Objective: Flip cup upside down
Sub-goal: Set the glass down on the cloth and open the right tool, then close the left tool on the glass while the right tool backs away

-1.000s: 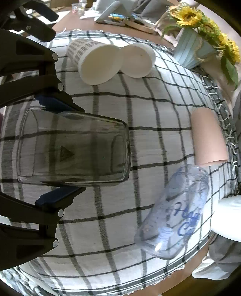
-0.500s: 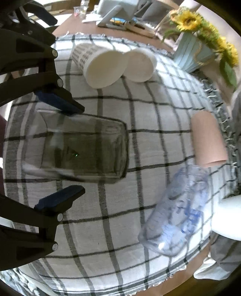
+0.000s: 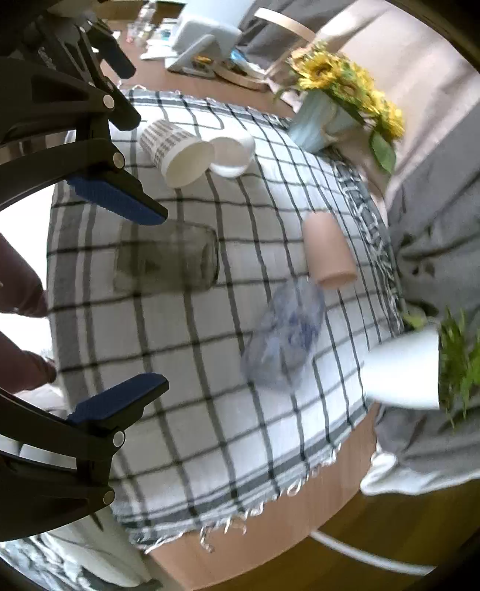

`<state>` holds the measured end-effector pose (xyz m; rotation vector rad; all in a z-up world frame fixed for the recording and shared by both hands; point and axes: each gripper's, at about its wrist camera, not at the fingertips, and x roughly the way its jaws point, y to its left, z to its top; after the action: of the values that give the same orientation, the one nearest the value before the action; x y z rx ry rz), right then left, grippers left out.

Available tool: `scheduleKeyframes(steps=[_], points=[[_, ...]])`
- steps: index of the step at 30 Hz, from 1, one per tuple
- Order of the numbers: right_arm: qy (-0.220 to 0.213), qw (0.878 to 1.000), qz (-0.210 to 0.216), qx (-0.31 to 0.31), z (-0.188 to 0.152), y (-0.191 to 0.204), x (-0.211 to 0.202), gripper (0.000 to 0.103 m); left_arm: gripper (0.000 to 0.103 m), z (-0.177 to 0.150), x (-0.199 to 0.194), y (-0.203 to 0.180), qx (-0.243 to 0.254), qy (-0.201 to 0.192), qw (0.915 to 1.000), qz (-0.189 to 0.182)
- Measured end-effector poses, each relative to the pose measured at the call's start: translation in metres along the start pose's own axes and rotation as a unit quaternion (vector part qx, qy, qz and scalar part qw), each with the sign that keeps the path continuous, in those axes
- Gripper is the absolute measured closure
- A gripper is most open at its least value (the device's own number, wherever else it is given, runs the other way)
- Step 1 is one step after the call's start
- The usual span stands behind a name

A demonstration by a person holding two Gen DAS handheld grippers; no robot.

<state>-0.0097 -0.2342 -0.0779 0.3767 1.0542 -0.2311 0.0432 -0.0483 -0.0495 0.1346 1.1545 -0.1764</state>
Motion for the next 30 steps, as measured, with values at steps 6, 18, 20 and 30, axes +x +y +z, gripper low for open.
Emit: scheduleKeyframes(steps=[6,18,20,30], points=[[0.005,0.999,-0.013,0.031,-0.006,-0.027,-0.014,0.021,0.001,0.008,0.006,-0.031,0.032,0.018,0.9984,-0.044],[0.01,0.994,-0.044,0.102,-0.01,-0.068,-0.015,0.021,0.005,0.023,0.044,-0.084,0.089,0.078,0.9889,-0.089],[0.01,0.993,-0.047,0.11,-0.009,-0.072,-0.013,0.021,0.005,0.026,0.053,-0.091,0.096,0.09,0.9872,-0.09],[0.02,0.987,-0.054,0.149,-0.002,-0.088,0.006,0.021,0.006,0.046,0.098,-0.108,0.097,0.148,0.9788,-0.103]])
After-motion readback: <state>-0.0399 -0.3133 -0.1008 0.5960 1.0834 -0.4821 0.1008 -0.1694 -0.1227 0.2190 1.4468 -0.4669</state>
